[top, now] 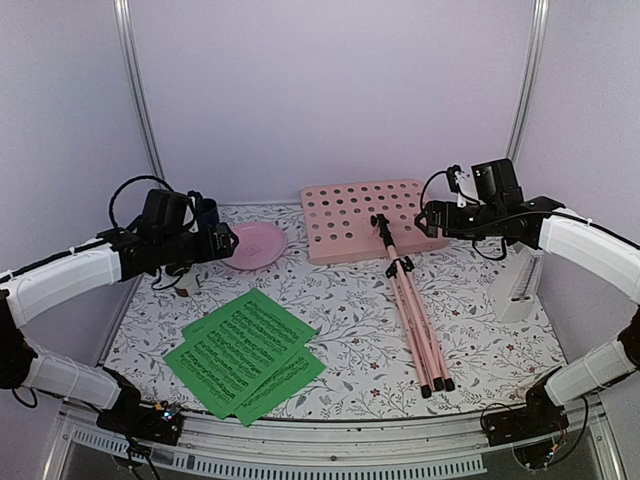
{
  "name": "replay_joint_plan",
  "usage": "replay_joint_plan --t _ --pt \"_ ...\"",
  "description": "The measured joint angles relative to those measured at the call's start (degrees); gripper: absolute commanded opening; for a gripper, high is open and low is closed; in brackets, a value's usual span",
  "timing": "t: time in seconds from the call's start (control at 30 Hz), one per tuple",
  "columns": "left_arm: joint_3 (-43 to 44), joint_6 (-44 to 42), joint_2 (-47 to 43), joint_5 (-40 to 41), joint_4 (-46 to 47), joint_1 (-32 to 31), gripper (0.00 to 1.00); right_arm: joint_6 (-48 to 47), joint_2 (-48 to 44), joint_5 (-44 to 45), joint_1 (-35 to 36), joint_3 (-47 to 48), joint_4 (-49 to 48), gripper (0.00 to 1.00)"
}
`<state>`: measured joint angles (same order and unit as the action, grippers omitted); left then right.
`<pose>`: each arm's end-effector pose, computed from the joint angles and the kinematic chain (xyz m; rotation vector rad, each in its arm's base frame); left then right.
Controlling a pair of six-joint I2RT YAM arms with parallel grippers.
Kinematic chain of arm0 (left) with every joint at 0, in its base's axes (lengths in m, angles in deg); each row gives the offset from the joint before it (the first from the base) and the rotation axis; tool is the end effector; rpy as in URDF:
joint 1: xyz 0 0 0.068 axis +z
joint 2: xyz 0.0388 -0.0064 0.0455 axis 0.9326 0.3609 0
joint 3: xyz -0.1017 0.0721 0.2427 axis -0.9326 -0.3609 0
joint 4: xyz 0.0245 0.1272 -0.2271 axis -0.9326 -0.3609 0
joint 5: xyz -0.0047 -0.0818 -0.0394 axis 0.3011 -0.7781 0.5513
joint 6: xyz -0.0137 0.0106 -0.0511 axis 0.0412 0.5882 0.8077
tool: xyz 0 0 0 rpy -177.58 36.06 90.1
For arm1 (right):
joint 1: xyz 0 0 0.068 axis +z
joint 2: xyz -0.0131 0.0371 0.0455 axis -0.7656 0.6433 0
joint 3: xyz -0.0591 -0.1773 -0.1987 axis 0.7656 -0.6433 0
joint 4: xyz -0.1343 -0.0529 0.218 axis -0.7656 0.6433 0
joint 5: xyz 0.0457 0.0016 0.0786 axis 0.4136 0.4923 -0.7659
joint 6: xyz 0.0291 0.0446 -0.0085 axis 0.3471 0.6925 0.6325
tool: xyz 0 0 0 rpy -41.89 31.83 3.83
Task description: Set up the instrument practice props
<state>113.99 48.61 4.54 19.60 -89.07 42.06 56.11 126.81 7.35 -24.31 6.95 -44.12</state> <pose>0.2465 -0.1210 0.2711 -0.1357 2.2345 -0.4635 0.2752 0.1342 0.3092 -0.1868 2.2271 0.4765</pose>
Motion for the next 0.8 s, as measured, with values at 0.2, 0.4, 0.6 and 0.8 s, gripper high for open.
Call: replay_joint_plan --t 0.2,0.4,0.6,0.8 --pt "-1.6 1.8 -0.2 5.5 0.9 -0.2 0.99 -0.1 4.9 4.1 1.0 6.2 2.3 0.99" --pt "-2.2 0.1 0.6 6.1 1.0 -0.4 0.99 -2.6 16.3 5.9 1.3 20.8 8.3 0.99" --pt "-2.2 -2.3 1.9 4.7 0.9 -0.5 0.99 -5.1 24.1 3.9 1.4 28.4 12.8 0.99" --pt "-2.5 -3.1 1.7 4.4 2.4 -0.5 0.99 -6.3 31.3 2.2 2.2 31.5 15.1 1.00"
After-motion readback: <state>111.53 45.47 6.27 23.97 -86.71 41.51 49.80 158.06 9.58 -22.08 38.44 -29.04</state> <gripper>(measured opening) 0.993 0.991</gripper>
